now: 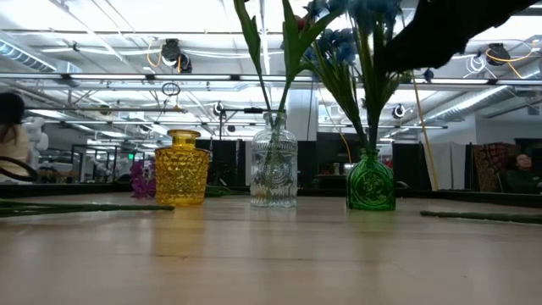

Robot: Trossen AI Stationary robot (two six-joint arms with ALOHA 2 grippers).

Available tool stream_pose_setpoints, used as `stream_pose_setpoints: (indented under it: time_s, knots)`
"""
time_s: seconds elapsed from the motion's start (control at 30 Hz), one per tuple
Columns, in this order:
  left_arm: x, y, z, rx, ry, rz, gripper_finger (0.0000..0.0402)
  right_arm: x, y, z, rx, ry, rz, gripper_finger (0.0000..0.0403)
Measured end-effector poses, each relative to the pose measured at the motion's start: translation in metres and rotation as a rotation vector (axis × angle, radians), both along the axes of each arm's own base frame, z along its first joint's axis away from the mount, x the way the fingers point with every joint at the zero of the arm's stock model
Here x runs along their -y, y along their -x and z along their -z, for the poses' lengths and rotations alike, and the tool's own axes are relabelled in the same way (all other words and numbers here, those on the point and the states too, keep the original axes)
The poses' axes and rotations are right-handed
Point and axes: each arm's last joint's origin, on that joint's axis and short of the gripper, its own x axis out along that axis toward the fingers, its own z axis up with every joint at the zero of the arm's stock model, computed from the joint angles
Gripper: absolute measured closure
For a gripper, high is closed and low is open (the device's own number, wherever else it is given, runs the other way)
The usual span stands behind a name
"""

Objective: Sort flowers into vase by color
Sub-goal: Put the blue flowers into the green vase

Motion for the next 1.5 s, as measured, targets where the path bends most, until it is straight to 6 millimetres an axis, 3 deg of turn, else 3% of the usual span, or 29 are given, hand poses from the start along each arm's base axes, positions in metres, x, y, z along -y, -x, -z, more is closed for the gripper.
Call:
stream_pose_setpoints:
  time_s: [0.13,0.27,0.63,0.9,1.23,1.5]
  knots:
    - [0.0,0.0,0.0,0.0,0.0,0.0,0.0164,0.003,0.011,-0.001,-0.03,-0.03,0.013,0.0097]
    - [0.0,0.0,0.0,0.0,0.0,0.0,0.0164,0.004,0.023,-0.004,-0.046,-0.057,0.013,0.0076]
    - [0.0,0.0,0.0,0.0,0.0,0.0,0.0164,-0.001,0.042,-0.031,0.051,-0.134,-0.098,0.0089]
    - [0.0,0.0,0.0,0.0,0.0,0.0,0.0164,-0.009,0.044,-0.034,0.037,-0.16,-0.186,0.009]
    - [0.0,0.0,0.0,0.0,-0.001,0.0,0.0164,-0.012,0.049,-0.038,0.018,-0.052,-0.266,0.009]
    - [0.0,0.0,0.0,0.0,-0.001,0.0,0.0164,-0.008,0.064,-0.085,-0.023,-0.154,-0.223,0.009]
